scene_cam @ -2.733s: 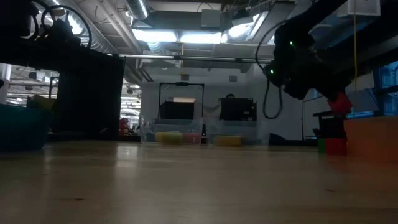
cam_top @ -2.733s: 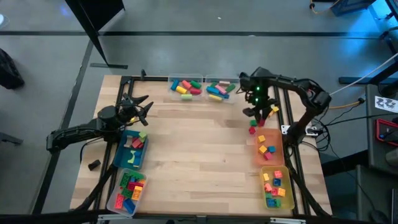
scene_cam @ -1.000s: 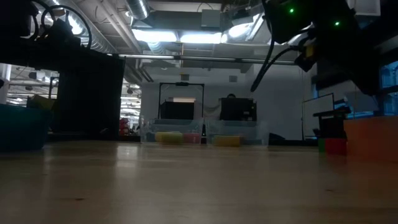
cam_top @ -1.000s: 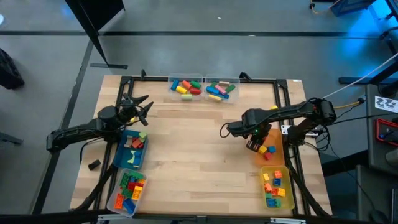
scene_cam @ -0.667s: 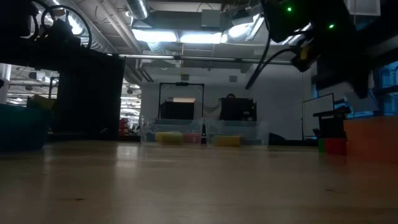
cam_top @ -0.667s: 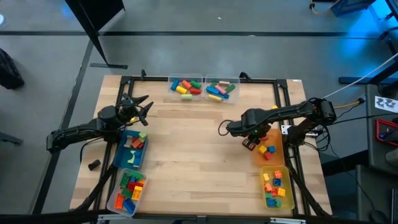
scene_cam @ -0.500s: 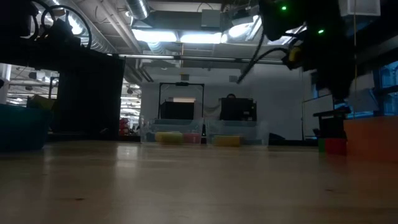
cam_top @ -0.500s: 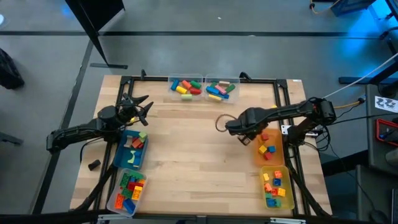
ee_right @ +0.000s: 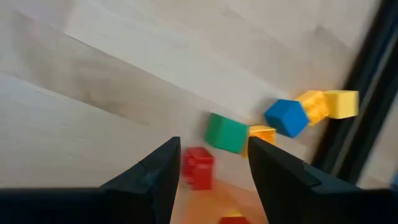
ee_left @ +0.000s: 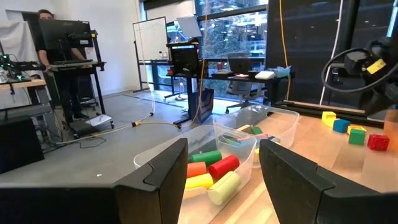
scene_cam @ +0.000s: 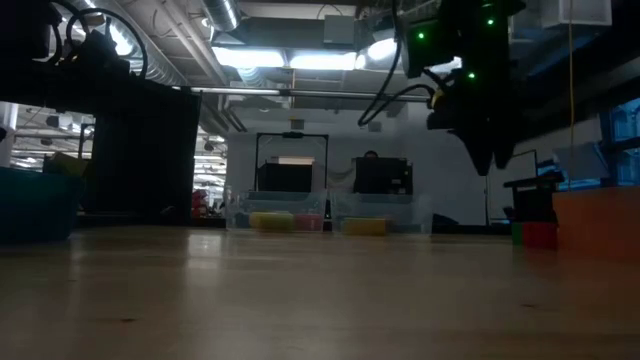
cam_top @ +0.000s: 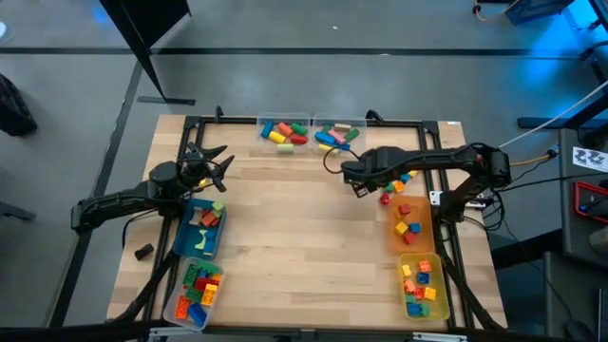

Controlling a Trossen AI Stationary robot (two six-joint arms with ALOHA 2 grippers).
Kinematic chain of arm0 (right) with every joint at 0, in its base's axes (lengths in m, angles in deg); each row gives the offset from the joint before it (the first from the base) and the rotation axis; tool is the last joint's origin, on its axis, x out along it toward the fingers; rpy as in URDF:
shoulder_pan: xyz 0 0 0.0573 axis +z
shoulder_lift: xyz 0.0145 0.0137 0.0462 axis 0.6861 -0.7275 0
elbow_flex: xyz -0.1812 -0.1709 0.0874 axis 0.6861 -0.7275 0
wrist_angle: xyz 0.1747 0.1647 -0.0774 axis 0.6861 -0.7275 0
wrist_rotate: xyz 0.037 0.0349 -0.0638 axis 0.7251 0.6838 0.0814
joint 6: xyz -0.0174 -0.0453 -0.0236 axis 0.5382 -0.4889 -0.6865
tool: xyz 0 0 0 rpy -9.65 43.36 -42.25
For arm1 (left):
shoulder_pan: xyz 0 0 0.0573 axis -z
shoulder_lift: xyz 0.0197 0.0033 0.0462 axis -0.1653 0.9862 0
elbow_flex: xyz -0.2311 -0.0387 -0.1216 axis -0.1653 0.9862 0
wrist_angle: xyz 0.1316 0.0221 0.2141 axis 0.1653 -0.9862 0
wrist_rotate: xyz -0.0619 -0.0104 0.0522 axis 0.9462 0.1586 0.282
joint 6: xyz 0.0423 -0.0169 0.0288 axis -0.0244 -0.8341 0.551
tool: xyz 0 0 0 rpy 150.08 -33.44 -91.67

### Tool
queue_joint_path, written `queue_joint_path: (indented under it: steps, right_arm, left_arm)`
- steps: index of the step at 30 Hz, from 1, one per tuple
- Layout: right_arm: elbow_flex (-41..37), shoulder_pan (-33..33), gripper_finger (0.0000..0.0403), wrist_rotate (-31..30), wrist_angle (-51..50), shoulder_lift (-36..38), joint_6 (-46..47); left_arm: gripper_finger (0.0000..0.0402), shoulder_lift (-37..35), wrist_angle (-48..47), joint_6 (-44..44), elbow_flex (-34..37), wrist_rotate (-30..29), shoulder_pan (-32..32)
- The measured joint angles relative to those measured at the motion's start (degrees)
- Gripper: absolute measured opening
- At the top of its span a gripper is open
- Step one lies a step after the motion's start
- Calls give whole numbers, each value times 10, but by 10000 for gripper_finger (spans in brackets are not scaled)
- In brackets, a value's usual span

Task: Sort blocks by size
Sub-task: Put the green block into the orange bin

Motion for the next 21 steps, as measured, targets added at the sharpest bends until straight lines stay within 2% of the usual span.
queue_joint_path:
  steps: [3,10,21]
  right_arm:
    - [0,-11,189,1,-24,0,-37]
    - [0,-11,189,-3,6,0,-17]
    - [0,-13,189,-26,-15,0,-26]
  left_arm:
    - [184,0,0,0,0,0,0]
    - [184,0,0,0,0,0,0]
    - [184,0,0,0,0,0,0]
